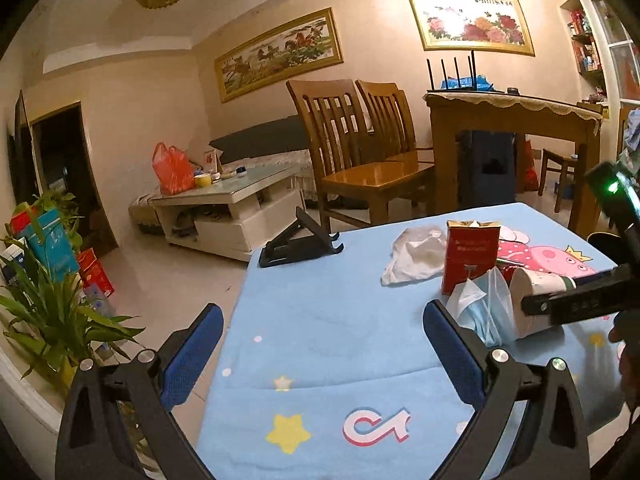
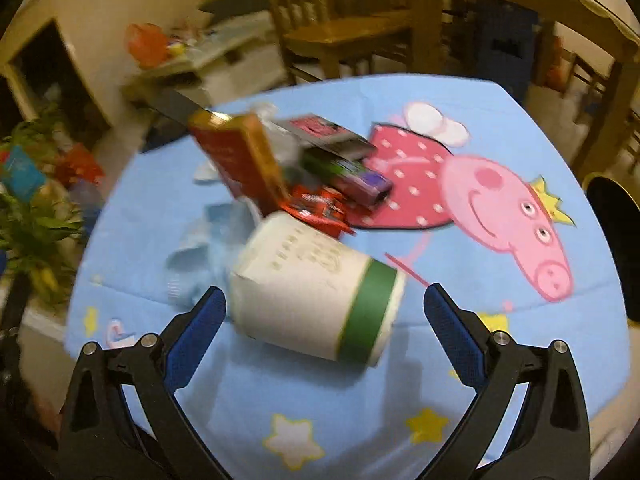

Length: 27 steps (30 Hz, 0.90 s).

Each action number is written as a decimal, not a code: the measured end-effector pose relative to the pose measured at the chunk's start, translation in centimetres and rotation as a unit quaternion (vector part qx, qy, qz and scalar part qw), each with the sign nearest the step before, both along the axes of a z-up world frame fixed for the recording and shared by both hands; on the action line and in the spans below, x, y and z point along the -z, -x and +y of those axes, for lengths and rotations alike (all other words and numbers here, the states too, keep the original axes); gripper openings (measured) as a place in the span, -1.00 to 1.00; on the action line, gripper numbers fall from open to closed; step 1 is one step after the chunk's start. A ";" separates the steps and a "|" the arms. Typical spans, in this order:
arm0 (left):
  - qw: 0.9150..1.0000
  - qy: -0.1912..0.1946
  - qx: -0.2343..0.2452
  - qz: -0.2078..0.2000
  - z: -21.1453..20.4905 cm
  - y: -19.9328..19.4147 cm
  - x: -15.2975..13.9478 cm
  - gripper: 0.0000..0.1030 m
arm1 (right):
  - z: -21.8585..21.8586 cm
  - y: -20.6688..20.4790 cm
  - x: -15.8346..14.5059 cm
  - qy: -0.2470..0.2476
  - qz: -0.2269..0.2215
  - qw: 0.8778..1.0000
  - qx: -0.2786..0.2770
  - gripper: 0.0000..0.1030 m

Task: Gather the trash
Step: 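Return to the table and grasp the white paper cup with the right tool, then grasp the red cigarette pack with the left tool while the right tool holds the cup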

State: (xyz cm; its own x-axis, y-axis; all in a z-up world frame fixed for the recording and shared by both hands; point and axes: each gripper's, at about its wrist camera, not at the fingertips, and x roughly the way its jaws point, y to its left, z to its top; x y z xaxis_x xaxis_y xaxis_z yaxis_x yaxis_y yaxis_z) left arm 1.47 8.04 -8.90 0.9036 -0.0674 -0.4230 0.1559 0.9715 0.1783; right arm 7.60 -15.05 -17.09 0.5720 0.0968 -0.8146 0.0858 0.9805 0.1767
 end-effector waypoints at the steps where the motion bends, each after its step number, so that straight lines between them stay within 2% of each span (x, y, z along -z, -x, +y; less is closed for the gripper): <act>1: 1.000 0.001 0.001 0.000 0.0 0.0 0.0 0.88 | -0.2 0.3 0.2 -0.015 0.001 1.000 0.007 0.90; 4: 1.000 0.001 0.000 0.000 0.0 0.0 0.0 0.88 | -0.6 0.4 0.8 -0.054 -0.004 0.998 0.027 0.84; 5: 1.000 -0.001 0.000 0.001 -0.1 0.0 0.1 0.88 | -0.5 0.3 1.0 -0.061 -0.003 0.998 0.022 0.45; 10: 1.000 -0.016 0.000 -0.003 -0.5 0.3 0.2 0.88 | -1.4 1.1 0.2 -0.073 -0.015 0.997 0.014 0.42; 12: 1.000 -0.017 0.005 0.004 -0.7 0.1 0.3 0.88 | -1.9 1.9 -1.1 -0.050 -0.031 0.998 0.015 0.42; 14: 0.999 -0.009 0.027 0.029 -1.0 -0.7 0.5 0.88 | -0.9 3.0 -3.3 0.053 -0.075 0.996 -0.020 0.42; 16: 0.997 0.015 0.054 0.048 -1.3 -1.6 0.3 0.88 | 1.6 4.6 -4.6 0.203 -0.126 0.969 -0.066 0.42; 17: 0.995 0.032 0.070 0.060 -1.7 -2.4 0.1 0.88 | 2.5 5.2 -4.5 0.296 -0.147 0.941 -0.075 0.42; 18: 0.993 0.044 0.082 0.069 -2.1 -3.1 -0.1 0.88 | 1.9 5.2 -4.3 0.330 -0.149 0.929 -0.073 0.42; 19: 0.991 0.056 0.097 0.078 -2.8 -4.0 -0.3 0.88 | 0.7 4.8 -4.3 0.314 -0.138 0.937 -0.063 0.42; 20: 0.987 0.069 0.120 0.085 -3.7 -5.0 -0.5 0.88 | -1.7 4.3 -4.4 0.266 -0.121 0.956 -0.037 0.42; 22: 0.976 0.089 0.174 0.099 -5.6 -6.5 -0.6 0.88 | -4.7 4.3 -4.5 0.226 -0.114 0.967 -0.002 0.42; 24: 0.964 0.097 0.220 0.112 -7.7 -7.9 -0.3 0.88 | -5.9 4.5 -4.4 0.219 -0.115 0.969 0.006 0.42; 27: 0.960 0.075 0.240 0.124 -10.8 -10.3 1.1 0.88 | -6.9 4.8 -3.9 0.210 -0.114 0.971 0.004 0.42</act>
State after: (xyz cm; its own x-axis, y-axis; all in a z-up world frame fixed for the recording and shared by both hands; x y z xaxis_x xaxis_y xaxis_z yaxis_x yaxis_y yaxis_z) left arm 11.73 -2.77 -9.98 0.6267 -0.5273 -0.5737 0.6112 0.7894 -0.0579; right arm 2.80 -21.91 -13.23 0.7412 -0.2214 -0.6338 0.0993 0.9698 -0.2227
